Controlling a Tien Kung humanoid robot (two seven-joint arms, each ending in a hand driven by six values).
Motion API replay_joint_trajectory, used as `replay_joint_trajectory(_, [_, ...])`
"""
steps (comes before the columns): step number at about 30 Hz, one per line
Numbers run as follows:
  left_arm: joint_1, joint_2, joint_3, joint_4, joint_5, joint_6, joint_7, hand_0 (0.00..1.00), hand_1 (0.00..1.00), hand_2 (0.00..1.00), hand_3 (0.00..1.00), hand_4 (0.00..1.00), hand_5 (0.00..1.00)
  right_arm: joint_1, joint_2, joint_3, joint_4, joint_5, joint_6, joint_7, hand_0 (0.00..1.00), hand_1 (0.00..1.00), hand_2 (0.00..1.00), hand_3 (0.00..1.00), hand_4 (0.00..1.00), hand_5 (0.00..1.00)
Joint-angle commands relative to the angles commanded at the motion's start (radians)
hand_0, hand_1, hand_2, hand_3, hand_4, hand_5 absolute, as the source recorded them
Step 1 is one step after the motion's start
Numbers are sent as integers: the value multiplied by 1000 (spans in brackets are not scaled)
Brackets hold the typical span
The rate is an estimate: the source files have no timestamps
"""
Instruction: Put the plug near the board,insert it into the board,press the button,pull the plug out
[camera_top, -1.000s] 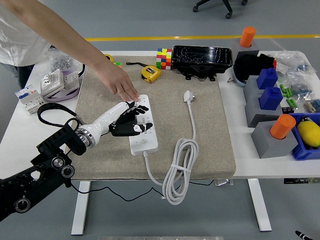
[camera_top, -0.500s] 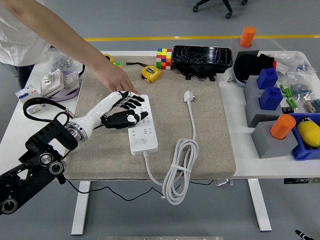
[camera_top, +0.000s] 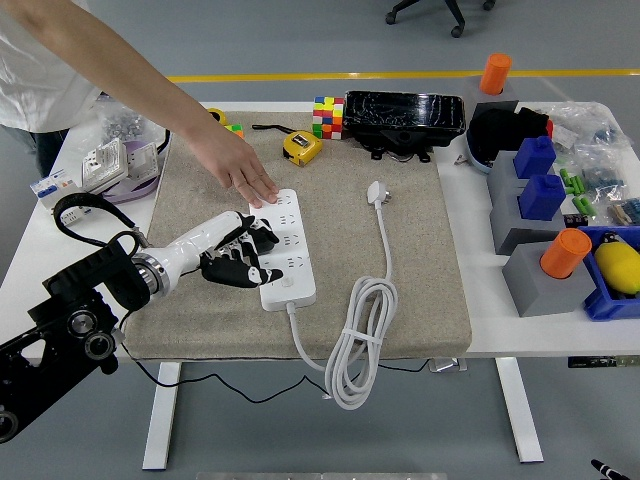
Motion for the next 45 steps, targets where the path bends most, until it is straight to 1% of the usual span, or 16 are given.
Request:
replay_joint_trajectory(1, [-2, 1, 5, 3, 4, -8, 1, 147, 71, 171, 889, 668, 2, 1, 0, 0, 0, 0, 0, 0, 674, 676, 667, 558, 917, 513])
replay_joint_trajectory(3, [-4, 5, 15, 6, 14, -24, 4, 147, 71, 171, 889, 668, 2, 1, -2, 0, 0, 1, 0, 0, 674, 676, 667, 558, 917, 513])
replay_joint_trajectory(6, [-10, 8, 26, 7, 16, -63, 30, 147, 71, 171, 889, 668, 2, 1, -3, -2, 0, 1, 0, 0, 674, 676, 667, 558, 917, 513])
replay_joint_trajectory(7, [-11, 9, 28, 7, 16, -78, 39, 142, 67, 163, 903, 593, 2, 1, -3, -2, 0, 1, 0, 0, 673, 677, 667, 556, 917, 513])
replay_joint_trajectory(10, [-11, 15, 33, 4, -1, -127, 49, 142, 67, 163, 903, 593, 2, 2, -4, -4, -1, 1, 0, 0, 673, 677, 667, 556, 917, 513])
replay_joint_trajectory(12, [-11, 19, 31, 2, -8, -142, 43, 142, 67, 163, 903, 593, 2, 2, -5, -5, 0, 1, 0, 0, 673, 677, 667, 556, 917, 513])
replay_joint_trajectory(13, [-12, 21, 30, 1, -10, -148, 43, 145, 67, 160, 890, 571, 2, 2, -5, -5, 0, 1, 0, 0, 673, 676, 667, 556, 917, 513])
replay_joint_trajectory(16, [-20, 26, 33, 1, -27, -176, 56, 145, 67, 160, 890, 571, 2, 1, -7, -7, 0, 1, 0, 0, 673, 676, 667, 556, 917, 513])
replay_joint_trajectory(20, [-32, 26, 50, 10, -45, -176, 52, 149, 68, 163, 887, 581, 2, 0, -7, -8, 0, 1, -1, 1, 673, 676, 667, 555, 917, 513])
replay_joint_trajectory(28, [-69, 9, 93, 41, -59, -161, 51, 150, 67, 162, 887, 594, 2, 2, -7, -6, 1, 2, 0, 1, 673, 677, 667, 556, 917, 513])
replay_joint_trajectory(45, [-86, -4, 118, 81, -74, -156, 54, 157, 66, 160, 880, 588, 2, 5, -12, -3, 1, 1, -1, 1, 673, 676, 667, 555, 917, 514])
